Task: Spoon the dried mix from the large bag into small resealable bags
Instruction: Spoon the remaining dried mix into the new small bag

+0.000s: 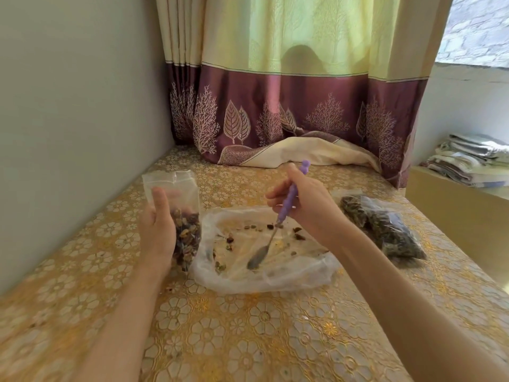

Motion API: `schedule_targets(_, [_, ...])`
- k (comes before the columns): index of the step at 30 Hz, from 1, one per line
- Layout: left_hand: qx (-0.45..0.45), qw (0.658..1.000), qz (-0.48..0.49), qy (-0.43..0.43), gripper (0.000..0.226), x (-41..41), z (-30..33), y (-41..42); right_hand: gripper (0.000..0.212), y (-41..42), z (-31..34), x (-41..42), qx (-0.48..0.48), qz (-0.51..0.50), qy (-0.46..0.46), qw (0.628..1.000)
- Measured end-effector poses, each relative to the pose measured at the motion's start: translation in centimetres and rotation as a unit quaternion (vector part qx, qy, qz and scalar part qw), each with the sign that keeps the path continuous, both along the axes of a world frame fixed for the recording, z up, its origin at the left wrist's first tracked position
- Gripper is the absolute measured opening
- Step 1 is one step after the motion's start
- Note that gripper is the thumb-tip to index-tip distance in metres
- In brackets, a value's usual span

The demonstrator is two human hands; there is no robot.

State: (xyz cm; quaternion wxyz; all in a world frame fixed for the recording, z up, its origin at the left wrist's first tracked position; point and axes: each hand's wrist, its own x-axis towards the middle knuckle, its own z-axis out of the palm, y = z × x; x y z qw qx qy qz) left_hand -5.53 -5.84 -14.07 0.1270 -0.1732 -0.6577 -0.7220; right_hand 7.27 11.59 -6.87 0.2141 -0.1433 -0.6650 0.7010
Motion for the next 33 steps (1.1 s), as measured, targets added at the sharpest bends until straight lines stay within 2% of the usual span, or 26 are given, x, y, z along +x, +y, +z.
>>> schedule_targets(4, [-0.006, 1.000, -0.008, -0.010, 0.049, -0.2, -0.4, 0.0, 0.056, 0.1, -2.8, -0.1, 0.086, -0.031, -0.025, 0.996])
schedule_targets(10, [-0.033, 0.999, -0.016, -0.005, 0.054, -0.3, -0.5, -0.1, 0.053, 0.1, -4.7, -0.1, 0.071, 0.013, -0.037, 0.997])
schedule_targets(13, [-0.050, 0.998, -0.027, -0.016, 0.069, -0.1, -0.5, -0.3, 0.055, 0.2, -5.3, -0.2, 0.055, 0.032, -0.046, 0.997])
schedule_targets(17, [-0.070, 0.997, -0.015, -0.010, 0.077, 0.3, -0.2, -0.3, 0.043, 0.2, -5.9, -0.7, 0.053, 0.042, -0.049, 0.997])
schedule_targets(21, [-0.058, 0.997, -0.041, -0.036, 0.079, -0.2, -0.5, -0.3, 0.041, 0.2, -6.5, -1.2, 0.003, 0.036, -0.057, 0.998])
schedule_targets(28, [-0.071, 0.996, -0.048, -0.029, 0.063, -0.1, -0.9, -0.1, 0.038, -0.6, -7.6, -1.6, -0.073, 0.015, -0.042, 0.996])
schedule_targets(30, [-0.073, 0.996, -0.050, -0.023, 0.070, 0.1, -0.6, 0.0, 0.035, -0.8, -7.9, -1.7, -0.098, 0.013, -0.033, 0.995])
schedule_targets(33, [-0.099, 0.994, -0.046, 0.006, 0.092, 0.4, 0.0, 0.1, 0.031, -0.9, -8.2, -1.8, -0.142, 0.031, -0.027, 0.989])
